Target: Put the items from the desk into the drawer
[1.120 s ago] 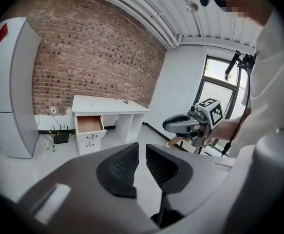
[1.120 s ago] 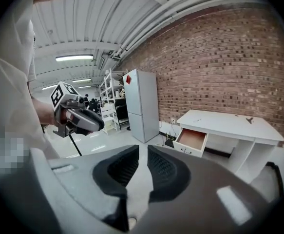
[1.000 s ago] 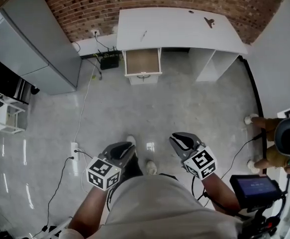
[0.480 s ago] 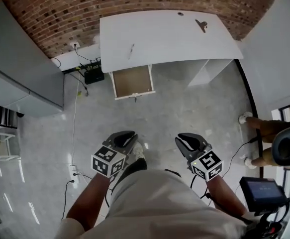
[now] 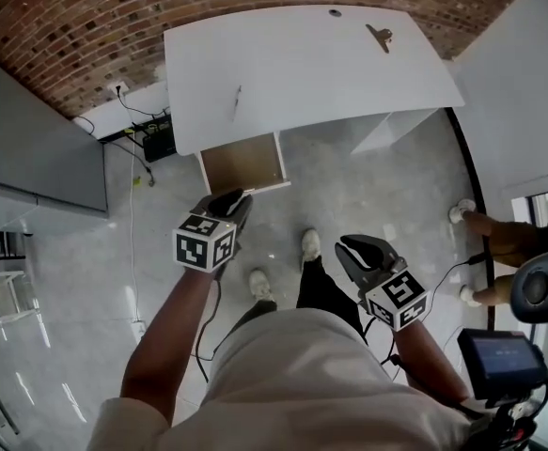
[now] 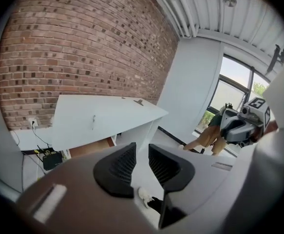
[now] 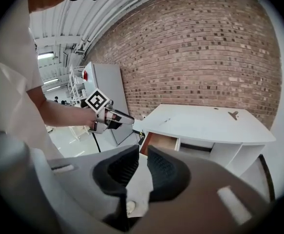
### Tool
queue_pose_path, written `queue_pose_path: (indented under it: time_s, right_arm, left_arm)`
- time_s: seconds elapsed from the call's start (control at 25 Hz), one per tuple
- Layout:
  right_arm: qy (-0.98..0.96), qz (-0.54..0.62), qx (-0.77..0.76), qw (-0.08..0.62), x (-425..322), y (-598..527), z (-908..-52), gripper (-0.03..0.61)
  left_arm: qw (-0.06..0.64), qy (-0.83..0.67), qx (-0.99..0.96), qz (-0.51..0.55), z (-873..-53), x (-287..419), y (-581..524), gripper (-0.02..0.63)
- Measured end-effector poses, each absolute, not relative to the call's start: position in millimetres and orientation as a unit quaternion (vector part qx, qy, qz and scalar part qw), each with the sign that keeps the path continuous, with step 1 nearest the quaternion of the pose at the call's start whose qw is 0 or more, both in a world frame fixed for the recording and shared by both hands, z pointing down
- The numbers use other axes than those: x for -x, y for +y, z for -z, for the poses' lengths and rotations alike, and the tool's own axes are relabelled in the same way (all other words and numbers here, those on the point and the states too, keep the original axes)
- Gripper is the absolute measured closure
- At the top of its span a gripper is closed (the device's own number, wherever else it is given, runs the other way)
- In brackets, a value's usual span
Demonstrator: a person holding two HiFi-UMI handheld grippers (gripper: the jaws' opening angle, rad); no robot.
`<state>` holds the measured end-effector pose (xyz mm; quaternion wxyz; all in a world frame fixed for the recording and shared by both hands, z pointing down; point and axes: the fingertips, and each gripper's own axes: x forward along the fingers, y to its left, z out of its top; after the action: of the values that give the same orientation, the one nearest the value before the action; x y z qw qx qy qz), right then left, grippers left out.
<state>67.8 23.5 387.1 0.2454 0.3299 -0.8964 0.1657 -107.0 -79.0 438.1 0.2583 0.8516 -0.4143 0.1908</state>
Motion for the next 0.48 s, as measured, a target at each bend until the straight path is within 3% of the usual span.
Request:
queue_pose_path:
  time_s: [0.32,0.48]
  right_arm:
    - [-0.91,-0.185,-0.278,0.246,-85.2,-78.4,-414.4,0.537]
    - [-0.913,-0.194,-0.255,0.252,-108.5,-144.8,-426.6,0.537]
  left_arm:
    - [0.27,-0.472,-0.807,-0.232,-481.9,117.1,-210.9,0.523]
    - [0.313,-0.501,-0.766,-0.253,-518.5,123.8,-273.0,0.523]
